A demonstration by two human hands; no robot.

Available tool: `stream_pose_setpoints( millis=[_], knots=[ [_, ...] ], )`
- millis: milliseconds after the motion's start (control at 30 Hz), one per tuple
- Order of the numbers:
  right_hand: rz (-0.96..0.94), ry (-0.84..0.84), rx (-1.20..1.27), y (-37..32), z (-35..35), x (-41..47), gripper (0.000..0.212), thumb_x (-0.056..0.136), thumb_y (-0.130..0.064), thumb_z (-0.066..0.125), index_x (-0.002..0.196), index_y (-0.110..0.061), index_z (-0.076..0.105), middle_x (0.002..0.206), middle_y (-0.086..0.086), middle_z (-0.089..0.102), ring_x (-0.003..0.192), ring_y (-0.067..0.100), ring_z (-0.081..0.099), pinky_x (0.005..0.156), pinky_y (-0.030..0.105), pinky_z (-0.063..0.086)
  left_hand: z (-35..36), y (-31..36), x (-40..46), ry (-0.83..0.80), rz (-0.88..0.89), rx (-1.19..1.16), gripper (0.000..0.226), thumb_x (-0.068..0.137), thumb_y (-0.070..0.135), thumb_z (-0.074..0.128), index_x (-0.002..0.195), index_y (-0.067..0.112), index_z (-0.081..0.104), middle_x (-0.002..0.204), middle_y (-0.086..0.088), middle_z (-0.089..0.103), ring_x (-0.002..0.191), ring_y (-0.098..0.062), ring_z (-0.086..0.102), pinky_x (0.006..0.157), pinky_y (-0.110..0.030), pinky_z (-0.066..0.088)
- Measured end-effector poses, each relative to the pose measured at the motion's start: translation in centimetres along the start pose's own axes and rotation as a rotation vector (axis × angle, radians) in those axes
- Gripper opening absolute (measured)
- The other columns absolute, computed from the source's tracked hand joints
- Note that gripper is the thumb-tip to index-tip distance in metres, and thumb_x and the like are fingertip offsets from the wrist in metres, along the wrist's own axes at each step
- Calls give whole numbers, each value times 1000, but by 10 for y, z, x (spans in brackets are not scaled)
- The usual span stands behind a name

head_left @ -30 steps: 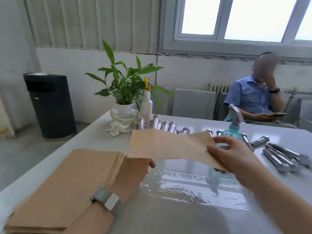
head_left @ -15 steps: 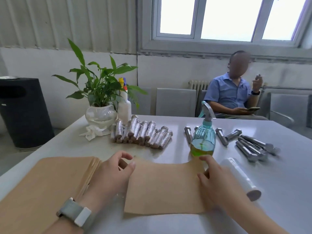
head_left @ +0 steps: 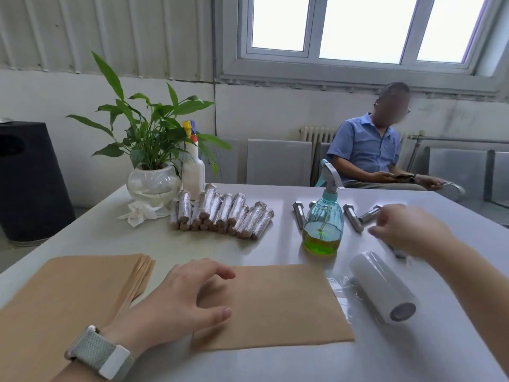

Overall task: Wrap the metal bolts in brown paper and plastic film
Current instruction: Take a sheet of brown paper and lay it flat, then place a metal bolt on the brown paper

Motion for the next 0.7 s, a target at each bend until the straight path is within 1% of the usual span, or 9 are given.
stream_pose_setpoints(
  millis=[100, 167, 233, 267, 367, 500, 600, 633, 700],
  knots=[
    [49, -159, -166, 25, 26, 27, 28, 94, -38, 52, 113, -17, 53, 118, 6, 62, 101, 27, 60, 76, 31, 48, 1, -3, 1, -33, 21, -2, 45, 74, 55, 71, 114, 51, 50, 117, 33, 52, 118, 13, 42, 103, -14, 27],
    [12, -232, -267, 30, 47, 31, 50, 95, -31, 47, 143, -24, 38, 142, 0, 50, 122, 24, 53, 92, 34, 48, 2, -4, 1, -38, 21, 9, 47, 74, 56, 71, 115, 51, 49, 116, 32, 52, 117, 13, 42, 103, -14, 27],
    [10, -259, -329, 32, 55, 31, 62, 95, -27, 41, 152, -37, 19, 153, -3, 37, 133, 25, 42, 100, 36, 40, 3, -5, 1, -41, 20, 15, 47, 76, 53, 73, 115, 51, 48, 116, 30, 53, 116, 12, 43, 103, -15, 28],
    [21, -245, -352, 34, 55, 32, 62, 94, -27, 39, 151, -40, 18, 154, -1, 35, 134, 27, 41, 100, 38, 37, 3, -5, 1, -41, 20, 15, 46, 76, 52, 73, 115, 51, 48, 116, 30, 53, 116, 12, 43, 103, -15, 28],
    [-26, -201, -428, 36, 56, 34, 52, 93, -29, 40, 144, -38, 29, 150, 4, 35, 126, 29, 48, 93, 37, 41, 3, -6, 1, -42, 17, 21, 44, 77, 52, 73, 114, 53, 47, 116, 31, 52, 116, 14, 40, 103, -13, 27],
    [-97, -242, -477, 37, 57, 35, 23, 97, -34, 46, 120, -31, 47, 130, 1, 50, 101, 22, 52, 65, 26, 34, 2, -5, 1, -46, 19, 20, 45, 77, 52, 73, 114, 53, 46, 116, 31, 52, 116, 14, 41, 105, -17, 29],
    [-178, -290, -299, 33, 54, 37, 8, 95, -34, 50, 103, -36, 49, 113, -6, 60, 82, 14, 57, 47, 21, 39, 3, -7, 2, -60, 13, 16, 47, 75, 53, 72, 114, 54, 46, 117, 31, 51, 117, 15, 40, 105, -18, 29],
    [-205, -316, -206, 32, 52, 36, 11, 94, -30, 50, 103, -37, 52, 104, -9, 60, 76, 10, 57, 46, 20, 43, 3, -7, 2, -65, 12, 14, 47, 75, 53, 73, 114, 54, 46, 117, 32, 50, 117, 15, 40, 105, -19, 30],
    [-282, -350, -117, 32, 49, 35, 31, 91, -16, 51, 114, -36, 58, 99, -13, 59, 83, 8, 59, 62, 19, 51, 3, -7, 2, -78, 6, 7, 49, 74, 54, 73, 114, 54, 46, 118, 31, 50, 118, 15, 40, 106, -19, 29]
  ],
)
Point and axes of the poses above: each hand's wrist, its own x-axis towards the middle knuckle, its own z-axis out of the palm, y = z × x, the point moved 2 cm from there along x, towards the middle knuckle
